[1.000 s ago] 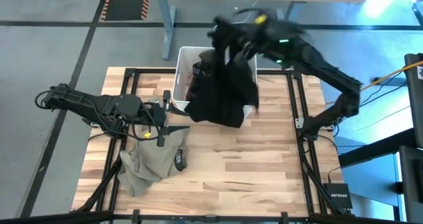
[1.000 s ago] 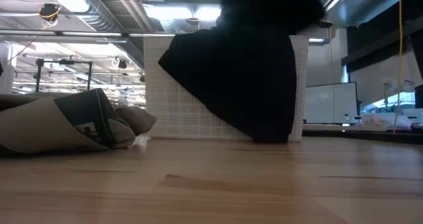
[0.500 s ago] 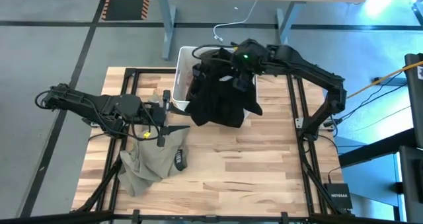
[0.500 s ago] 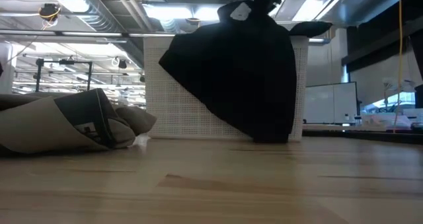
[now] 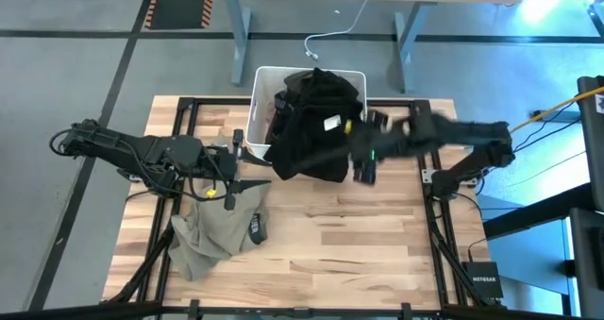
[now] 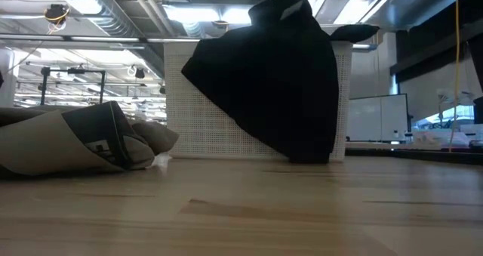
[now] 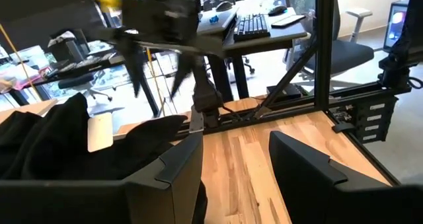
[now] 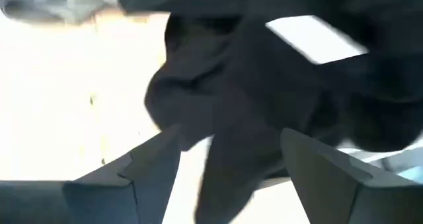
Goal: Sort clothes
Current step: Put the black shirt into the white laundry bin
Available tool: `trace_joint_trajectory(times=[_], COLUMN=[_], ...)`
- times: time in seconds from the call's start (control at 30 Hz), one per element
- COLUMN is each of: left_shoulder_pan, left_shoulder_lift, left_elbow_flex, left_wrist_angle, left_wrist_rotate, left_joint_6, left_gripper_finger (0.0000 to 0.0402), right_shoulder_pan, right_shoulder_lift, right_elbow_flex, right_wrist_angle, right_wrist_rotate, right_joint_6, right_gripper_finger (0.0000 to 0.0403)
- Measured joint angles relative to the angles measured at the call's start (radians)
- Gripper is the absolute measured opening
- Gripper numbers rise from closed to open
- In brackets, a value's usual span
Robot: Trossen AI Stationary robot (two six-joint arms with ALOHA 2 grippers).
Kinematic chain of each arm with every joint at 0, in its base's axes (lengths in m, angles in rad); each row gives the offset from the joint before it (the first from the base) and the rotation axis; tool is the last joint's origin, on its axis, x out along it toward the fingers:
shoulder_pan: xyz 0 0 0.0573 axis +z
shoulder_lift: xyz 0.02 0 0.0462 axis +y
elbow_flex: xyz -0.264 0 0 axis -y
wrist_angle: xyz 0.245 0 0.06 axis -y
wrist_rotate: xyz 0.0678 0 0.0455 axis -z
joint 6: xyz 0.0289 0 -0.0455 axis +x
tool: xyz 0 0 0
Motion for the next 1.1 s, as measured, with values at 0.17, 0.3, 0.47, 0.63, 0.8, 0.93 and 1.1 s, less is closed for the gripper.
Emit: trace_joint_trajectory(times=[0.17, 0.3, 0.47, 0.63, 0.8, 0.93, 1.1], left_shoulder_pan=[0.0, 0.0, 0.0, 0.0, 0.0, 0.0, 0.0], left_shoulder_lift=[0.0, 0.0, 0.0, 0.0, 0.0, 0.0, 0.0], left_elbow_flex=[0.0, 0.0, 0.0, 0.0, 0.0, 0.0, 0.0], left_wrist_angle=[0.0, 0.002, 0.007, 0.022, 0.028, 0.027, 0.025], left_wrist_rotate=[0.0, 0.0, 0.0, 0.0, 0.0, 0.0, 0.0], left_joint_6=[0.0, 0.0, 0.004, 0.022, 0.027, 0.026, 0.023], left_gripper_finger=[0.017, 0.017, 0.017, 0.017, 0.017, 0.017, 0.017], right_shoulder_pan=[0.171, 0.264, 0.3, 0.259, 0.18, 0.16, 0.154], right_shoulder_lift=[-0.014, -0.014, -0.013, -0.013, -0.013, -0.014, -0.013], right_elbow_flex=[-0.208, -0.403, -0.629, -0.77, -0.837, -0.859, -0.861], right_wrist_angle=[0.056, 0.107, 0.277, 0.468, 0.665, 0.911, 1.183], right_wrist_rotate=[0.12, 0.211, 0.232, 0.351, 0.332, 0.222, 0.255], right_joint_6=[0.143, 0.252, 0.339, 0.339, 0.263, 0.099, -0.072], right_gripper_finger=[0.0275, 0.0276, 0.0276, 0.0276, 0.0276, 0.0276, 0.0255])
